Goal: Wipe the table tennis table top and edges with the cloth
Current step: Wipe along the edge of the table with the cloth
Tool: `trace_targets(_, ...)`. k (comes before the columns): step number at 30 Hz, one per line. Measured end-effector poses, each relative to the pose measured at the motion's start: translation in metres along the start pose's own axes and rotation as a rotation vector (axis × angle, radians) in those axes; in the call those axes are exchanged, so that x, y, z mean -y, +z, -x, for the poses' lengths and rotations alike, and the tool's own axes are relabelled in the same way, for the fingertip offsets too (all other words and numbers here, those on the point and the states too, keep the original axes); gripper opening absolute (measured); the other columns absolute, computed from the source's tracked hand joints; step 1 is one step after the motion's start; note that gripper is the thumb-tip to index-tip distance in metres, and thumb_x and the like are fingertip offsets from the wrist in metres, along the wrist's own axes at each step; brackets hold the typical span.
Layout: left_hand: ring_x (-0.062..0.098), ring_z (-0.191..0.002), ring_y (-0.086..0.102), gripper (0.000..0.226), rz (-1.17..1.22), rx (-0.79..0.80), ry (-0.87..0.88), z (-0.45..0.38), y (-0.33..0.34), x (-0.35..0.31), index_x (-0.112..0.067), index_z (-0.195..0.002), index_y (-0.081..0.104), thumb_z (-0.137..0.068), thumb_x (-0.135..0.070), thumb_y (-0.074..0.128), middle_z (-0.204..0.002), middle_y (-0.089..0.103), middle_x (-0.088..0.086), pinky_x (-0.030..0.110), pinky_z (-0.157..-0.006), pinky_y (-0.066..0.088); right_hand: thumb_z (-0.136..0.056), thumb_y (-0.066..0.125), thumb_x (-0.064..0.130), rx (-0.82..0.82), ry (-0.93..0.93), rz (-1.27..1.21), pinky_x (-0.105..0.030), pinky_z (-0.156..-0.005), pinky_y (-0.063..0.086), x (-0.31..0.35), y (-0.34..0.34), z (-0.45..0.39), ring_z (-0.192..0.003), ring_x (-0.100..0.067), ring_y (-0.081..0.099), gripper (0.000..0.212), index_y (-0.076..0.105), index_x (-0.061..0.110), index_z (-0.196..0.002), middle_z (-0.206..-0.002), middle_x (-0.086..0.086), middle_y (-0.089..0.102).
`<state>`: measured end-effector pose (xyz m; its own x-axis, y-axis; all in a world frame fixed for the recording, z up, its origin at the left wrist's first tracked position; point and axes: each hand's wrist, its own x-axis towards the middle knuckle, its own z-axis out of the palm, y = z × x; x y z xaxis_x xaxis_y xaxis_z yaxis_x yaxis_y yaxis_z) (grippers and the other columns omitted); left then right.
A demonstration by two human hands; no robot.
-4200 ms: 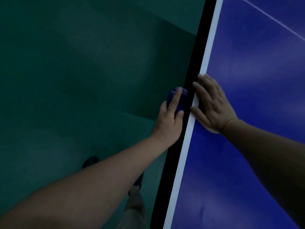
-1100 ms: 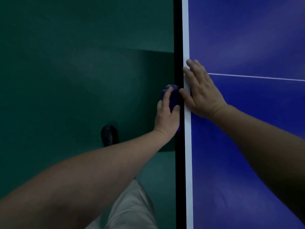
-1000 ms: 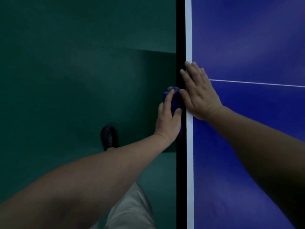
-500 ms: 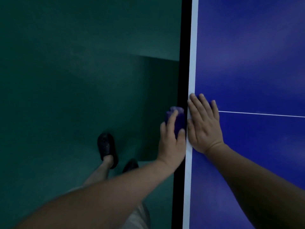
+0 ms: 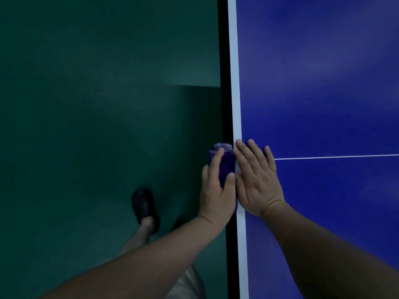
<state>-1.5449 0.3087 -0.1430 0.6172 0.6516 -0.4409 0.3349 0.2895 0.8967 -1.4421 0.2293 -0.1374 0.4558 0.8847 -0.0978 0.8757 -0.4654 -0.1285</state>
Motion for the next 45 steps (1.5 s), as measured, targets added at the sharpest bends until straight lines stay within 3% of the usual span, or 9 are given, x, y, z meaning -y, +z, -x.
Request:
trace_targets(9, -0.001, -0.112, 0.036, 0.06, -0.13, 0.027, -0.028, -0.087, -0.002, -0.028, -0.039, -0.151, 0.03, -0.099, -0.015, 0.049, -0.146, 0.036, 0.003, 0.016, -0.094, 0.029, -0.097, 0.035, 0.029, 0.018, 0.003, -0.04, -0.06, -0.118, 0.02, -0.001, -0.001, 0.003, -0.151, -0.028, 0.024, 0.059, 0.04, 0.005, -0.15, -0.161, -0.007, 0.032)
trace_targets(14, -0.034, -0.102, 0.032, 0.061, -0.116, 0.033, -0.036, -0.027, -0.004, -0.005, -0.042, -0.146, 0.031, -0.098, -0.011, 0.051, -0.131, 0.037, -0.011, -0.008, -0.084, 0.023, -0.096, 0.035, 0.029, 0.025, 0.002, -0.037, -0.059, -0.118, 0.02, -0.001, 0.0, 0.002, -0.15, -0.029, 0.025, 0.059, 0.041, 0.004, -0.15, -0.16, -0.007, 0.033)
trace_targets(18, -0.039, -0.108, 0.022, 0.06, -0.089, 0.038, -0.035, -0.021, -0.003, 0.0, -0.034, -0.147, 0.034, -0.097, -0.007, 0.052, -0.135, 0.035, -0.013, -0.009, -0.089, 0.017, -0.095, 0.037, 0.028, 0.009, 0.003, -0.049, -0.059, -0.118, 0.02, -0.001, -0.001, 0.001, -0.15, -0.029, 0.027, 0.059, 0.042, 0.004, -0.149, -0.16, -0.008, 0.034)
trace_targets(22, -0.018, -0.111, 0.029, 0.061, -0.127, 0.001, -0.009, -0.085, -0.001, -0.02, -0.033, -0.151, 0.033, -0.096, -0.011, 0.051, -0.151, 0.035, 0.001, -0.009, -0.085, 0.017, -0.096, 0.036, 0.028, 0.016, 0.001, -0.061, -0.058, -0.119, 0.019, -0.001, -0.002, 0.002, -0.151, -0.028, 0.024, 0.059, 0.04, 0.005, -0.15, -0.16, -0.007, 0.032)
trace_targets(26, 0.0, -0.121, 0.037, 0.062, -0.145, 0.013, 0.024, -0.122, -0.005, -0.036, -0.035, -0.152, 0.031, -0.098, -0.012, 0.051, -0.149, 0.036, 0.004, 0.006, -0.091, 0.024, -0.097, 0.036, 0.028, 0.01, 0.007, -0.08, -0.059, -0.118, 0.02, -0.002, -0.002, 0.002, -0.151, -0.028, 0.024, 0.058, 0.038, 0.006, -0.151, -0.161, -0.006, 0.031)
trace_targets(33, -0.029, -0.105, 0.033, 0.062, -0.128, 0.063, 0.11, -0.107, -0.008, -0.029, -0.027, -0.151, 0.032, -0.096, -0.006, 0.052, -0.141, 0.038, 0.005, -0.01, -0.086, 0.02, -0.1, 0.03, 0.029, -0.009, -0.001, -0.069, -0.059, -0.118, 0.02, -0.004, 0.0, 0.0, -0.15, -0.028, 0.026, 0.055, 0.034, 0.008, -0.151, -0.161, -0.005, 0.03)
trace_targets(38, 0.001, -0.111, 0.039, 0.062, -0.099, 0.029, 0.051, -0.168, -0.003, -0.057, -0.033, -0.151, 0.03, -0.097, -0.01, 0.049, -0.144, 0.035, 0.006, -0.008, -0.076, 0.025, -0.104, 0.024, 0.032, 0.008, 0.004, -0.104, -0.059, -0.12, 0.018, -0.003, 0.0, -0.001, -0.15, -0.029, 0.027, 0.054, 0.032, 0.009, -0.151, -0.161, -0.005, 0.031)
trace_targets(43, 0.009, -0.11, 0.043, 0.06, -0.114, 0.104, 0.036, -0.169, -0.01, -0.061, -0.037, -0.151, 0.027, -0.096, -0.024, 0.046, -0.141, 0.036, 0.006, 0.017, -0.089, 0.037, -0.104, 0.025, 0.033, 0.018, 0.017, -0.149, -0.061, -0.118, 0.021, -0.004, -0.004, -0.004, -0.149, -0.03, 0.029, 0.052, 0.035, 0.009, -0.149, -0.161, -0.003, 0.031)
trace_targets(45, 0.007, -0.11, 0.043, 0.059, -0.123, 0.126, 0.011, -0.157, -0.013, -0.059, -0.039, -0.151, 0.027, -0.096, -0.025, 0.046, -0.141, 0.035, 0.004, 0.015, -0.089, 0.036, -0.104, 0.028, 0.035, 0.013, 0.039, -0.186, -0.06, -0.116, 0.023, -0.002, -0.005, -0.003, -0.148, -0.028, 0.03, 0.051, 0.037, 0.01, -0.148, -0.163, 0.001, 0.028)
